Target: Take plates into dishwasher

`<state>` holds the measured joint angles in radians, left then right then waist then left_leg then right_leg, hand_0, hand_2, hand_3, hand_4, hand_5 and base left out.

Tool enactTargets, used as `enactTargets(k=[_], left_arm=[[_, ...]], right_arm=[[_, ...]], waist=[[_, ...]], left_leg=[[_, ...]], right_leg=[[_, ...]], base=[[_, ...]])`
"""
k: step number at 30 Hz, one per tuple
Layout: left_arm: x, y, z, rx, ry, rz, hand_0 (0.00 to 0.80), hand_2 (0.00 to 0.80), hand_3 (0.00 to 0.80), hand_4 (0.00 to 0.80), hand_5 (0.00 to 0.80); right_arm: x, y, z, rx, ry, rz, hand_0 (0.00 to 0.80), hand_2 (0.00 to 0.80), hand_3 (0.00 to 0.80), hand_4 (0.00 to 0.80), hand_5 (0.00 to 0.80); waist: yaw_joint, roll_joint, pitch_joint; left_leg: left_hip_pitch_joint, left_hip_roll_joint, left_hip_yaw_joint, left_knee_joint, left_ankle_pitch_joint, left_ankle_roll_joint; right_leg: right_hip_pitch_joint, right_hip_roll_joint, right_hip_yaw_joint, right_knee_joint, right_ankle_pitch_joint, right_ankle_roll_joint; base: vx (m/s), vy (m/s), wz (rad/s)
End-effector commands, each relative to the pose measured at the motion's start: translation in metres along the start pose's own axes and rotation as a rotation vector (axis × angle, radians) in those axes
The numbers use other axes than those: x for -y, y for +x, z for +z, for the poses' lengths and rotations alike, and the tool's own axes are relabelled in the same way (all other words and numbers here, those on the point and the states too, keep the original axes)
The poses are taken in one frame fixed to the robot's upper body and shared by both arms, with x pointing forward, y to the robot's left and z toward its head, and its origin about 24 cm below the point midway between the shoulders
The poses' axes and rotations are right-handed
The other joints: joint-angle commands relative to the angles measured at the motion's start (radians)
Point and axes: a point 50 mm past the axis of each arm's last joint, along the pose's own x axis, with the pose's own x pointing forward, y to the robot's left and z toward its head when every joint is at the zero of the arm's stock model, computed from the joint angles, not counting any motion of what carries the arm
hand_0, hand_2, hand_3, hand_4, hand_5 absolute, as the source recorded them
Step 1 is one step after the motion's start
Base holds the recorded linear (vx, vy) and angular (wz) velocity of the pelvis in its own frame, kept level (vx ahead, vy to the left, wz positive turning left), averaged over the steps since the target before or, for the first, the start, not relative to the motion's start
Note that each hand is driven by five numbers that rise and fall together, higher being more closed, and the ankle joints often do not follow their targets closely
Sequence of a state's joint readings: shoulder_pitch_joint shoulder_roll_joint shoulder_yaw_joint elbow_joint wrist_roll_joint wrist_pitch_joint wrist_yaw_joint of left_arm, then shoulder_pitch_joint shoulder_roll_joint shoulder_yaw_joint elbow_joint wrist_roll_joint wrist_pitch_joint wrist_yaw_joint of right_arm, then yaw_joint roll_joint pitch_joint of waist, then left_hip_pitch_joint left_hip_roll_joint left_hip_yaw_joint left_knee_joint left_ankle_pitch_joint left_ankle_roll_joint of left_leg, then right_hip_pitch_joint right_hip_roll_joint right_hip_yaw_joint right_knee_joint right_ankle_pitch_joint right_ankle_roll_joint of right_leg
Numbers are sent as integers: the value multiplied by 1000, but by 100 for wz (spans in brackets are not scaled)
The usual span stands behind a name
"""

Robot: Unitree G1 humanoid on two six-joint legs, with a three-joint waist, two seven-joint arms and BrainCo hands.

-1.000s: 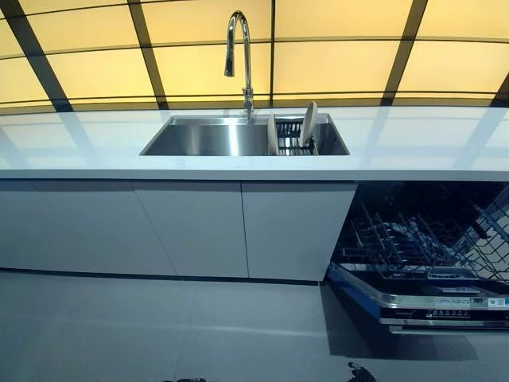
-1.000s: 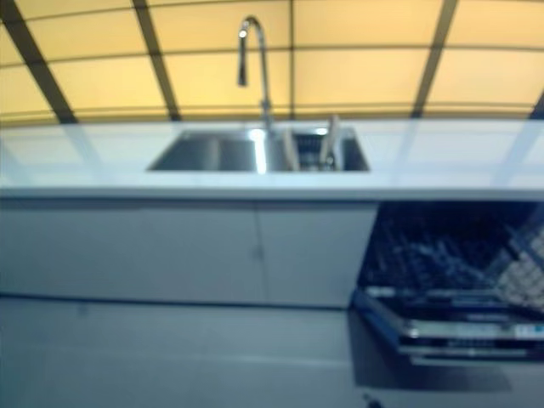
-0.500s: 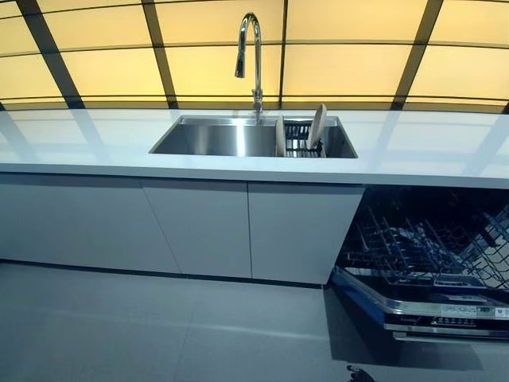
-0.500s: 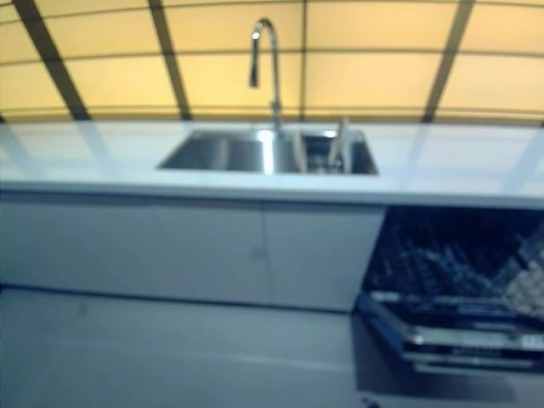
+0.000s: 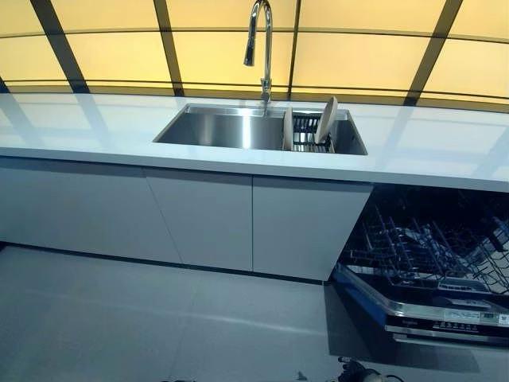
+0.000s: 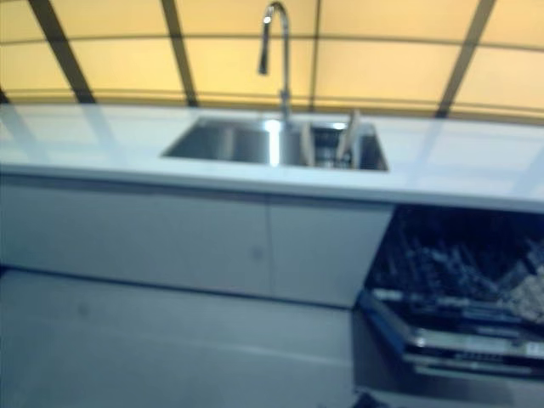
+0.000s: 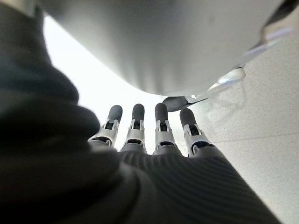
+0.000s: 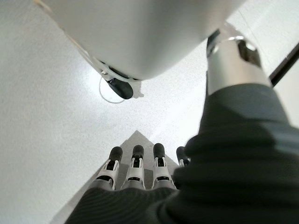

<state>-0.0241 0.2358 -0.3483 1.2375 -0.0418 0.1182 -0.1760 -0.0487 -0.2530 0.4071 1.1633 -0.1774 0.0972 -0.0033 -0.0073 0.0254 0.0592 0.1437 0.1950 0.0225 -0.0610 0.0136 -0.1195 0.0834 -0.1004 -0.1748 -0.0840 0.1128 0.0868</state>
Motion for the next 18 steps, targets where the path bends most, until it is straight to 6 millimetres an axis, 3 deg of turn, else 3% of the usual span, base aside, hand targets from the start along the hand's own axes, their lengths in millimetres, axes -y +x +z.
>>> enactTargets(k=[1, 2, 3, 5, 6, 8, 9, 10, 11, 12, 14, 18], left_arm=[[-7, 0, 25, 82, -24, 43, 0, 0, 0, 0, 0], [-7, -1, 31, 117, -87, 50, 0, 0, 0, 0, 0], [-7, -1, 32, 126, -107, 54, 0, 0, 0, 0, 0], [-6, 0, 29, 118, -122, 65, 0, 0, 0, 0, 0], [-5, 0, 23, 94, -120, 62, 0, 0, 0, 0, 0], [-3, 1, 13, 64, -129, 61, 0, 0, 0, 0, 0], [-1, 1, 8, 52, -170, 60, 0, 0, 0, 0, 0], [0, 1, 7, 50, -184, 63, 0, 0, 0, 0, 0], [-2, 1, 6, 51, -178, 76, 0, 0, 0, 0, 0], [-7, 0, 6, 53, -157, 95, 0, 0, 0, 0, 0], [-13, -1, 3, 48, -148, 111, 0, 0, 0, 0, 0], [-24, -4, 4, 38, -89, 128, 0, 0, 0, 0, 0]], right_arm=[[13, 3, 23, -1, -118, -7, 0, 0, 0, 0, 0], [17, 3, 22, -20, -169, -17, 0, 0, 0, 0, 0], [19, 3, 19, -42, -194, -11, 0, 0, 0, 0, 0], [21, 2, 12, -73, -202, 1, 0, 0, 0, 0, 0], [21, 2, 7, -98, -199, 5, 0, 0, 0, 0, 0], [21, 2, 3, -116, -164, 4, 0, 0, 0, 0, 0], [22, 2, 2, -122, -140, -1, 0, 0, 0, 0, 0], [23, 2, 2, -123, -134, -4, 0, 0, 0, 0, 0], [22, 2, 1, -123, -127, -4, 0, 0, 0, 0, 0], [20, 3, 2, -110, -110, -3, 0, 0, 0, 0, 0], [14, 3, 5, -76, -112, 20, 0, 0, 0, 0, 0], [2, 3, 13, -26, -146, 48, 0, 0, 0, 0, 0]], waist=[[33, -89, 95], [50, -84, 119], [61, -69, 130], [80, -27, 143], [100, 0, 141], [143, 8, 137], [150, -1, 128], [149, -3, 122], [144, -5, 108], [144, -7, 99], [152, -9, 95], [166, -25, 66]], left_leg=[[-180, -62, 24, 440, 46, 61], [-292, -72, 25, 545, 117, 50], [-301, -112, 41, 481, 99, 52], [-310, -105, 90, 314, 191, 18], [-336, -93, 101, 154, 261, -2], [-384, -112, 20, -2, 324, -14], [-389, -121, 8, 8, 285, 2], [-383, -124, 17, 8, 250, 12], [-370, -114, 65, 19, 234, 21], [-370, -104, 70, 62, 212, 32], [-381, -105, 34, 123, 184, 34], [-338, -93, 55, 77, 183, 46]], right_leg=[[40, 9, 42, 180, -181, -65], [51, 22, 41, 194, -188, -83], [59, 28, 41, 200, -192, -70], [105, 60, 51, 199, -217, -57], [155, 82, 71, 185, -236, -46], [232, 90, 136, 170, -276, -41], [269, 73, 177, 170, -314, -39], [271, 65, 185, 175, -319, -36], [277, 49, 177, 185, -332, -25], [269, 30, 155, 207, -347, -21], [262, 10, 136, 233, -357, -21], [281, -24, 73, 192, -333, 6]], base=[[114, -189, 8], [154, -83, 3], [248, 40, 10], [371, 144, -19], [508, 182, -49], [600, 228, -91], [482, 225, -114], [401, 221, -72], [331, 150, 43], [407, 107, 39], [346, 27, 5], [252, 10, -34]])
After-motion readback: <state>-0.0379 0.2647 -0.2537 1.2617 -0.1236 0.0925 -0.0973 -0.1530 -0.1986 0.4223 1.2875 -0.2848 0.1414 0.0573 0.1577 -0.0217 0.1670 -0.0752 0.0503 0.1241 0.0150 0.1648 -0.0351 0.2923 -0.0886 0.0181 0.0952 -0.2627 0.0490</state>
